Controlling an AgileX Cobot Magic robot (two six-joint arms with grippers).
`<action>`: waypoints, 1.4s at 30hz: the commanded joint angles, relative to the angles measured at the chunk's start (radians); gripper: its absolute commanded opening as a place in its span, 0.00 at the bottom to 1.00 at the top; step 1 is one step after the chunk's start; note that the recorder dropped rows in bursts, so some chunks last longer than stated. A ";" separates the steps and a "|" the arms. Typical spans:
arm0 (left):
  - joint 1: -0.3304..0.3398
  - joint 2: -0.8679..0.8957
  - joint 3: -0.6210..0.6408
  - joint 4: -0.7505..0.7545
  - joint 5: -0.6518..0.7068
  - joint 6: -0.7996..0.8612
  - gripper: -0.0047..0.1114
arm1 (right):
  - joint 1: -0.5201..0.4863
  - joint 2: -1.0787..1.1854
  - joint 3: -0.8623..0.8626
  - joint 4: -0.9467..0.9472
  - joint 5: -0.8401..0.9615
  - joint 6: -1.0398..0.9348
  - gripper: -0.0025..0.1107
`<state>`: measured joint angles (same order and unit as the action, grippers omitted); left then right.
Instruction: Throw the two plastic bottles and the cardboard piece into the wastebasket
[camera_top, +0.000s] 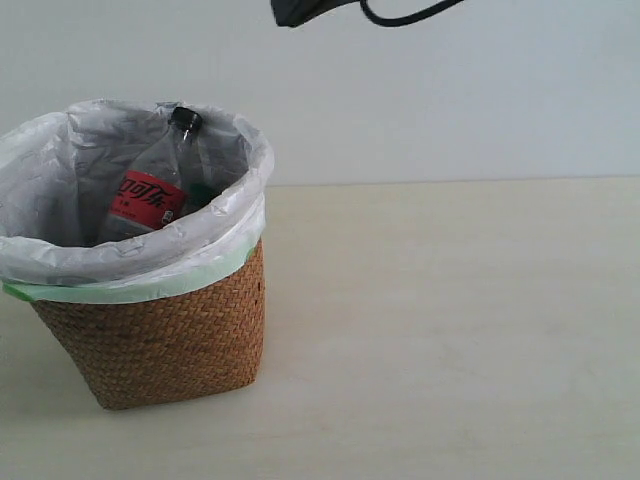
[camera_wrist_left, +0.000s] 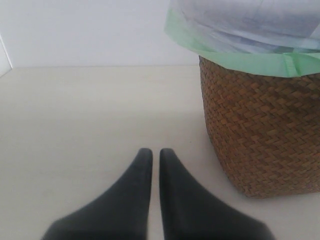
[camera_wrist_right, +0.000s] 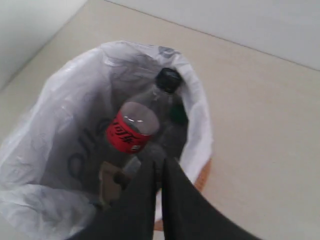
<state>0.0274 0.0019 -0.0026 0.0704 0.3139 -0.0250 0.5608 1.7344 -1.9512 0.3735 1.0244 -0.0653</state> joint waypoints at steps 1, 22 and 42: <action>-0.005 -0.002 0.003 -0.007 -0.008 0.000 0.08 | -0.004 -0.098 0.073 -0.224 -0.005 0.065 0.02; -0.005 -0.002 0.003 -0.007 -0.008 0.000 0.08 | -0.004 -0.895 0.894 -0.357 -0.529 0.086 0.02; -0.005 -0.002 0.003 -0.007 -0.008 0.000 0.08 | -0.004 -1.436 1.249 -0.359 -0.597 0.087 0.02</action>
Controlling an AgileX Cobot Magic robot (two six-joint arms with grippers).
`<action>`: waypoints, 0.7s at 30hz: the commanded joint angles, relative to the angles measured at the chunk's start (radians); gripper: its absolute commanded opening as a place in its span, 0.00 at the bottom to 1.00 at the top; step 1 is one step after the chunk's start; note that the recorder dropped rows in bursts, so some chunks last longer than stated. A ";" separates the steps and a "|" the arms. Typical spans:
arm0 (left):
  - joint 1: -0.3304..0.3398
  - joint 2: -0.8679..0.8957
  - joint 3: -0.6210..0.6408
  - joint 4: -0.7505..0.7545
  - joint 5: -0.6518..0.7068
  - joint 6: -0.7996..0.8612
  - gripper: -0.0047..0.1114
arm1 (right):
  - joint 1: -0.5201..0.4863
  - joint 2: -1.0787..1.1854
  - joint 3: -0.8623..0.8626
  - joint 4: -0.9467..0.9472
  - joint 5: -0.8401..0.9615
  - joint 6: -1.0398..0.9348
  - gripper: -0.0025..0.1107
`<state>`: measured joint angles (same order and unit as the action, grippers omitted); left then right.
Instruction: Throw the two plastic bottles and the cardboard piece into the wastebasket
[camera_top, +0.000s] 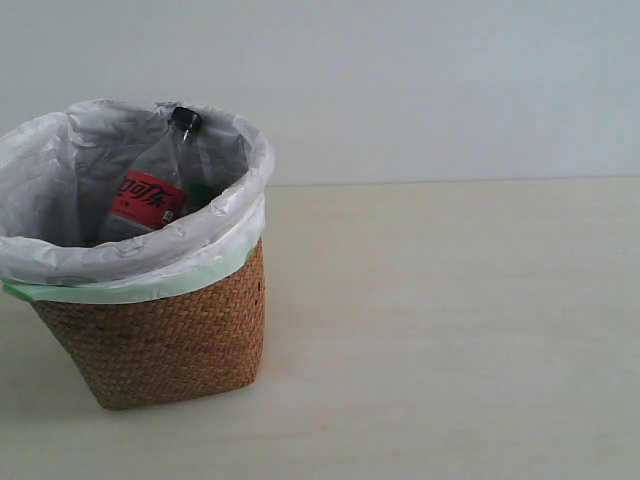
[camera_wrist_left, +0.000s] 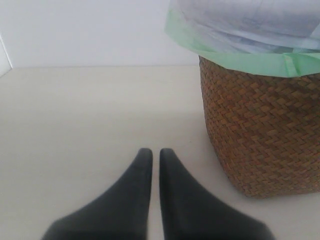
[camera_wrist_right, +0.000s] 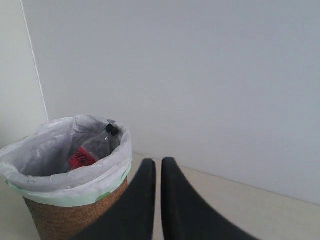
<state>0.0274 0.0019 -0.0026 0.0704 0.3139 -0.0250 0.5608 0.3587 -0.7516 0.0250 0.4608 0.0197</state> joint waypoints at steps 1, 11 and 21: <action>-0.005 -0.002 0.003 -0.007 -0.008 0.000 0.08 | -0.004 -0.077 0.065 -0.010 -0.039 0.002 0.02; -0.005 -0.002 0.003 -0.007 -0.008 0.000 0.08 | -0.004 -0.163 0.253 -0.010 -0.186 0.009 0.02; -0.005 -0.002 0.003 -0.007 -0.008 0.000 0.08 | -0.004 -0.163 0.270 -0.010 -0.172 0.047 0.02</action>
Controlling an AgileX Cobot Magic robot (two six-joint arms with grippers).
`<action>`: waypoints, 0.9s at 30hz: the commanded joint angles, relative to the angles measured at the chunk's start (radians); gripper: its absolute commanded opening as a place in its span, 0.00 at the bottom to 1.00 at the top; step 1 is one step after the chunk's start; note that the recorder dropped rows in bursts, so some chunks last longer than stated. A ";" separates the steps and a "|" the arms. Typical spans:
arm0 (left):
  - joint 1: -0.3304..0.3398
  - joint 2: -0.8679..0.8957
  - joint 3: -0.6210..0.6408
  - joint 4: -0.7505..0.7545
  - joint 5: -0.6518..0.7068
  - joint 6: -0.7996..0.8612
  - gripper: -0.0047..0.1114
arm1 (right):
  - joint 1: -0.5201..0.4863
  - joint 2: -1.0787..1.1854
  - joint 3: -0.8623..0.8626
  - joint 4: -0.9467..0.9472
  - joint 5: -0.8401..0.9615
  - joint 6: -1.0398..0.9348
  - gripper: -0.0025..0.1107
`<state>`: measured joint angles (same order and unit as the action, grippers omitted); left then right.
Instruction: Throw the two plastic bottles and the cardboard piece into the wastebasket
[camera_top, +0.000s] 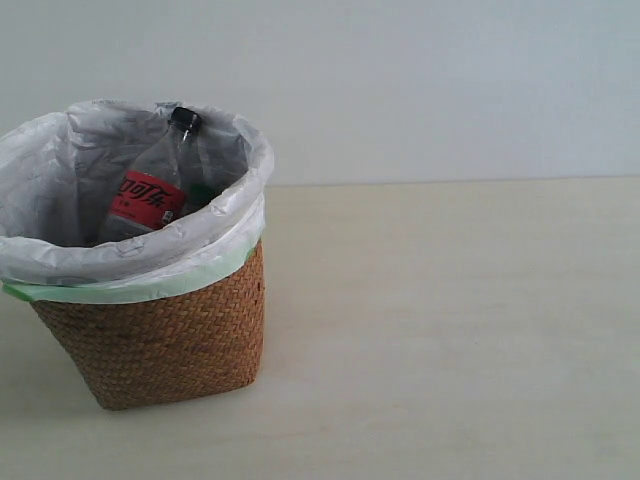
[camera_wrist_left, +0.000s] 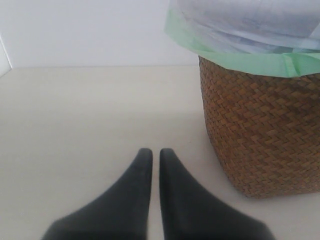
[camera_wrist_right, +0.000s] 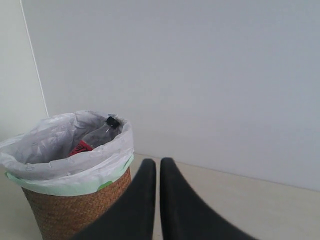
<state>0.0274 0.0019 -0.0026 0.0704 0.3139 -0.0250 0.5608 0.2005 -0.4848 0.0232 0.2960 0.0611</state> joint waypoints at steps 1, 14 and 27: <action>-0.005 -0.002 0.003 -0.007 -0.008 0.000 0.08 | -0.004 -0.005 0.003 -0.008 -0.008 0.006 0.02; -0.005 -0.002 0.003 -0.007 -0.008 0.000 0.08 | -0.004 -0.005 0.003 -0.008 -0.008 0.008 0.02; -0.005 -0.002 0.003 -0.007 -0.008 0.000 0.08 | -0.005 -0.100 0.003 -0.008 -0.008 0.008 0.02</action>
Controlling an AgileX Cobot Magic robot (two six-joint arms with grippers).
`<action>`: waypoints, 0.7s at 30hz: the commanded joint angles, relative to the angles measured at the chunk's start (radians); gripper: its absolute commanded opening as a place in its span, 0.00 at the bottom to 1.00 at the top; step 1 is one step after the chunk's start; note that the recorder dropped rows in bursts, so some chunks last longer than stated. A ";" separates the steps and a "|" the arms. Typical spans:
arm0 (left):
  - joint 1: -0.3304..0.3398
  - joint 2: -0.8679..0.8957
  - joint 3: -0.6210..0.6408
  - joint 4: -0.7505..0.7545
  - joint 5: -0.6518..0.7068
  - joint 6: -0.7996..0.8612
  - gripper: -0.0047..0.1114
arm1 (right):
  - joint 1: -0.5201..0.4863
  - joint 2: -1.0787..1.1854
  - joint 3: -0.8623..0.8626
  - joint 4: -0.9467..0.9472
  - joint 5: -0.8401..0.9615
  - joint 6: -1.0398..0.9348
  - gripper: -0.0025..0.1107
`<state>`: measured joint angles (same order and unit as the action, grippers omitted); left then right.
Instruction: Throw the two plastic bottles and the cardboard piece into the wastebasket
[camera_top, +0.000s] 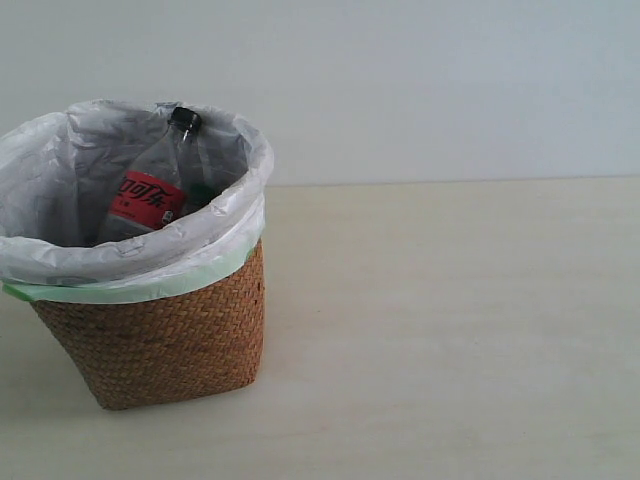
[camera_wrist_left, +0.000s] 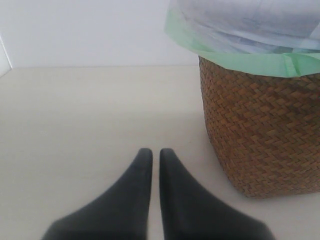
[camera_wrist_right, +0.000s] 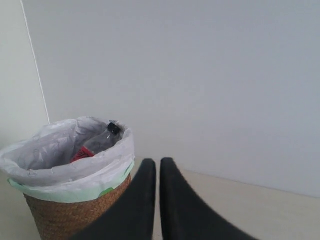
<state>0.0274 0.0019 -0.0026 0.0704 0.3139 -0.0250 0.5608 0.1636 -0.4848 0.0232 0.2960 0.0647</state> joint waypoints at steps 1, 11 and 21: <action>-0.005 -0.002 0.003 -0.007 -0.008 0.000 0.08 | -0.005 -0.085 0.003 -0.008 -0.008 0.004 0.02; -0.005 -0.002 0.003 -0.007 -0.008 0.000 0.08 | -0.243 -0.164 0.003 -0.011 -0.015 0.004 0.02; -0.005 -0.002 0.003 -0.007 -0.008 0.000 0.08 | -0.487 -0.164 0.003 -0.011 -0.015 0.004 0.02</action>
<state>0.0274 0.0019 -0.0026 0.0704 0.3139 -0.0250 0.0808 0.0058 -0.4848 0.0196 0.2916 0.0647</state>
